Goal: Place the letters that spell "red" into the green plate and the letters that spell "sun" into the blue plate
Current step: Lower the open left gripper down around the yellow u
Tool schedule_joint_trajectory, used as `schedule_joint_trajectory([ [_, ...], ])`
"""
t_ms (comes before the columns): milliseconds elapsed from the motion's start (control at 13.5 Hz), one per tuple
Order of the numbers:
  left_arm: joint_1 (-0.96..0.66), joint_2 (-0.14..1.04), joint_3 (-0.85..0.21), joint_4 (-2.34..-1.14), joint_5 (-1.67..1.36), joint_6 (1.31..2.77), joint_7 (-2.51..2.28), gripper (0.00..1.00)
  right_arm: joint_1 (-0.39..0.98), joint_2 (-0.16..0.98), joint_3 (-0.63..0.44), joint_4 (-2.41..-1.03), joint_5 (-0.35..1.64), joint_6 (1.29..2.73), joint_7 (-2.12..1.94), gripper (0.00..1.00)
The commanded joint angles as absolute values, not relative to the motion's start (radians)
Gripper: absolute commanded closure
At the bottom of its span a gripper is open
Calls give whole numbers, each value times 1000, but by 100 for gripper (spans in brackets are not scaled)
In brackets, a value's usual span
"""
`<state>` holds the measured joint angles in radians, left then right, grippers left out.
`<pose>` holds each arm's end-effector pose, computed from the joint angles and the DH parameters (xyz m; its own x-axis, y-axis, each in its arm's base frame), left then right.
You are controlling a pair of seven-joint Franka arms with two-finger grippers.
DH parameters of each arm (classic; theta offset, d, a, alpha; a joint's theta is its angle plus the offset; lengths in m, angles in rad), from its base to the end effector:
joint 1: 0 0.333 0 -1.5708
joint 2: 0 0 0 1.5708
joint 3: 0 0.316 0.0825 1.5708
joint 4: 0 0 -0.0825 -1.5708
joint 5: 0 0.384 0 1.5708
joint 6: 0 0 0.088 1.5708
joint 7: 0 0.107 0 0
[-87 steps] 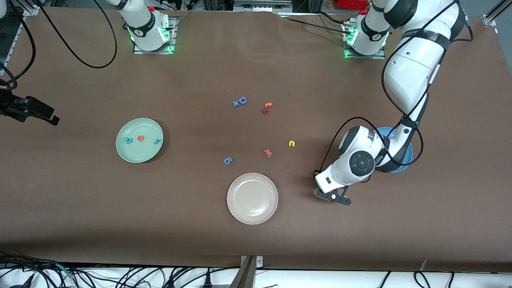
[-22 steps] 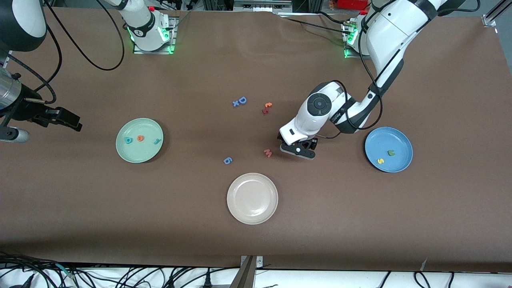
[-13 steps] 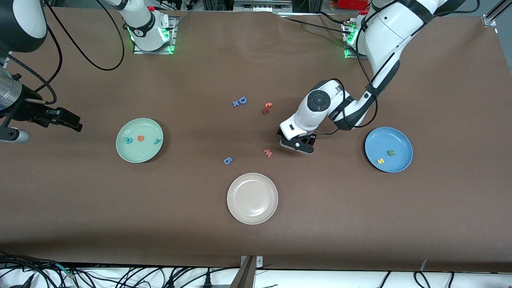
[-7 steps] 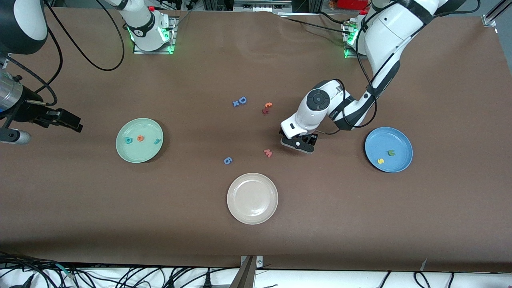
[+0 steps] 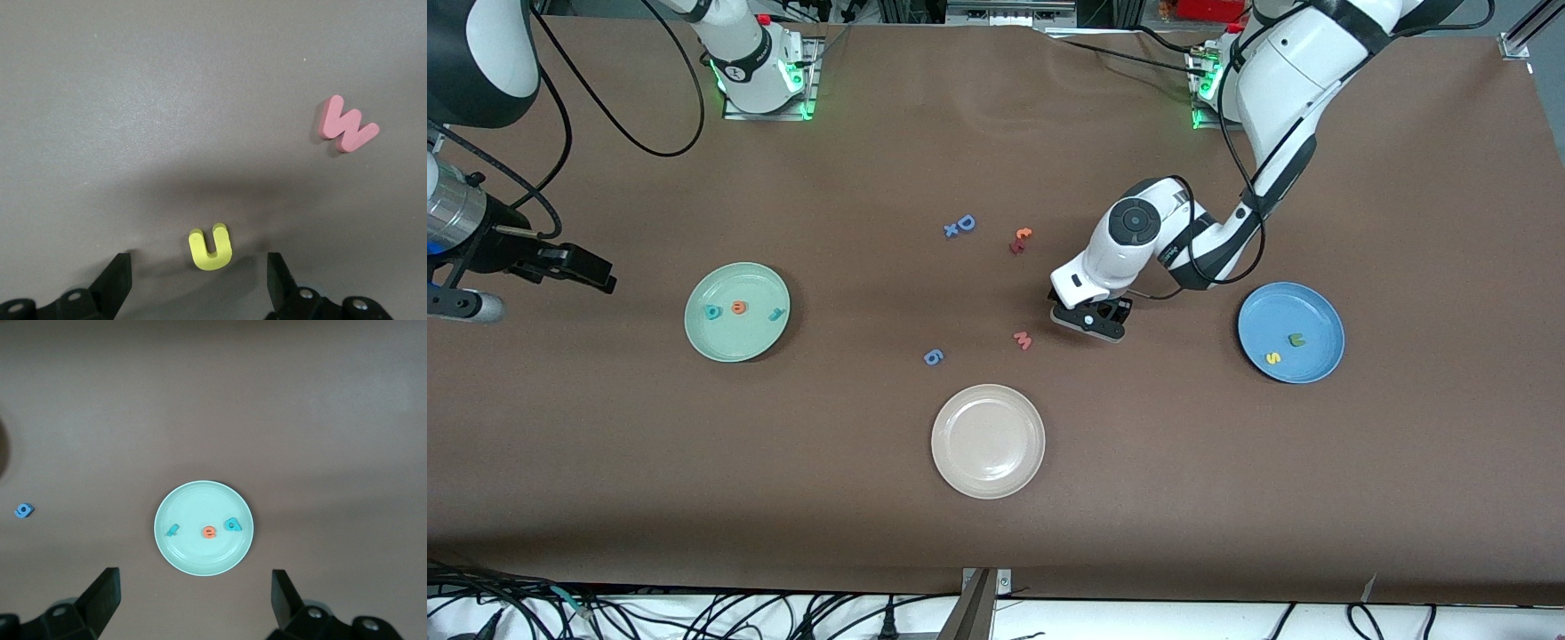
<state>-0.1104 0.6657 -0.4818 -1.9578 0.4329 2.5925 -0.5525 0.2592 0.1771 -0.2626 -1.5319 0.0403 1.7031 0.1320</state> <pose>0.5132 -0.3451 0.1720 0.9528 -0.2990 0.0526 -0.3024 -0.9498 0.0805 0.6146 0.0143 0.5541 0.9907 -0.1364 0.0009 -0.1364 -0.9906 0.0057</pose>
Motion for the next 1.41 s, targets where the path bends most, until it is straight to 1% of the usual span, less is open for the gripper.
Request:
schedule_joint_trajectory([
  [0, -120, 687, -476, -1925, 474, 2595, -566, 10, 258, 161, -262, -1555, 37, 1720, 146, 0],
  [223, -124, 700, -474, -1910, 476, 2594, -566, 10, 258, 161, -262, -1555, 37, 1720, 147, 0],
  [445, -126, 701, -474, -1908, 498, 2591, -565, 15, 258, 163, -262, -1555, 37, 1720, 146, 0],
  [668, -124, 703, -474, -1908, 511, 2588, -566, 15, 258, 163, -262, -1555, 37, 1721, 146, 0],
  [817, -124, 703, -474, -1908, 509, 2588, -565, 18, 258, 163, -262, -1555, 37, 1721, 146, 0],
  [891, -124, 703, -474, -1907, 511, 2588, -565, 22, 258, 163, -262, -1554, 37, 1721, 146, 0],
  [1039, -124, 706, -474, -1905, 509, 2582, -566, 25, 258, 163, -262, -1555, 37, 1721, 146, 0],
  [1114, -126, 706, -474, -1901, 511, 2580, -566, 31, 258, 163, -262, -1554, 37, 1721, 146, 0],
  [1336, -126, 706, -474, -1898, 511, 2571, -566, 32, 258, 163, -262, -1555, 37, 1721, 147, 0],
])
